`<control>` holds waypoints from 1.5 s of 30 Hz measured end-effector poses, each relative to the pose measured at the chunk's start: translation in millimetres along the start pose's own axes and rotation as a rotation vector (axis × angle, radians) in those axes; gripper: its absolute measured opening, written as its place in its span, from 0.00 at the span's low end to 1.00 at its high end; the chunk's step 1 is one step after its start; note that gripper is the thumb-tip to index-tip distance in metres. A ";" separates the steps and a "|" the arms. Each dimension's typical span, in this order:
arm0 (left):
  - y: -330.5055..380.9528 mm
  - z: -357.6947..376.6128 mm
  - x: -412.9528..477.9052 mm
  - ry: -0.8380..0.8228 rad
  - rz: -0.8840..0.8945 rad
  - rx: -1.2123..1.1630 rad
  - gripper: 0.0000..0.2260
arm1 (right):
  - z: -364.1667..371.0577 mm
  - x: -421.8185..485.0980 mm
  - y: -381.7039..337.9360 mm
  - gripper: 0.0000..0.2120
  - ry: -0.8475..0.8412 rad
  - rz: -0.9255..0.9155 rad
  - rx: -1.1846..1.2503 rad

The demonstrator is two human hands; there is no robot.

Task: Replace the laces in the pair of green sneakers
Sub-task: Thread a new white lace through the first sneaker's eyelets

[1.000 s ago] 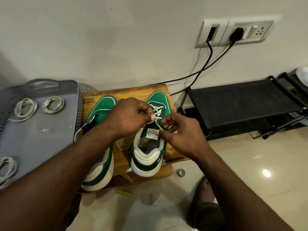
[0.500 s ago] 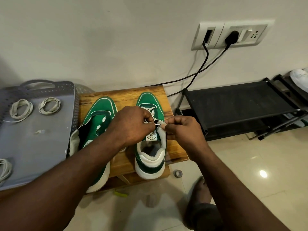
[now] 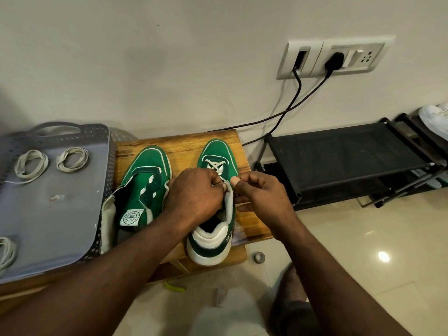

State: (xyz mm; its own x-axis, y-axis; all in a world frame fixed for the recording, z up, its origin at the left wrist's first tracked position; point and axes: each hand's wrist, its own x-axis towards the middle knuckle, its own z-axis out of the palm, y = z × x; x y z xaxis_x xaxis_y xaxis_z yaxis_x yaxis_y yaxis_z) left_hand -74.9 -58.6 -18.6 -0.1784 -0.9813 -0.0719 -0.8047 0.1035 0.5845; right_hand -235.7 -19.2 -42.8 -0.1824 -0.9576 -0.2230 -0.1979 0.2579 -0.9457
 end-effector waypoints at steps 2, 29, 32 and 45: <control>-2.0 -0.2 1.8 -0.030 -0.014 -0.026 0.06 | 3.4 2.4 4.3 0.07 0.051 -0.026 -0.033; -8.3 -20.7 5.1 0.001 0.097 0.181 0.09 | -14.7 20.6 19.6 0.09 0.155 0.014 -0.781; -8.2 -20.0 6.6 -0.015 0.092 0.164 0.10 | -37.2 18.7 26.2 0.16 0.131 0.255 -0.929; -11.4 -17.6 7.5 -0.018 0.101 0.124 0.07 | -0.9 18.6 15.2 0.02 0.114 -0.131 -0.562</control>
State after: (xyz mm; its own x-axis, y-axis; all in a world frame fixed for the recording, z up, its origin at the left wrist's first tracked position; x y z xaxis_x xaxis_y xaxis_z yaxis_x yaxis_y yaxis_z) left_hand -57.0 -70.0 -11.6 -0.2710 -0.9620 -0.0333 -0.8459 0.2215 0.4852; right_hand -243.0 -32.9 -61.2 -0.2180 -0.9743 -0.0568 -0.7000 0.1967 -0.6865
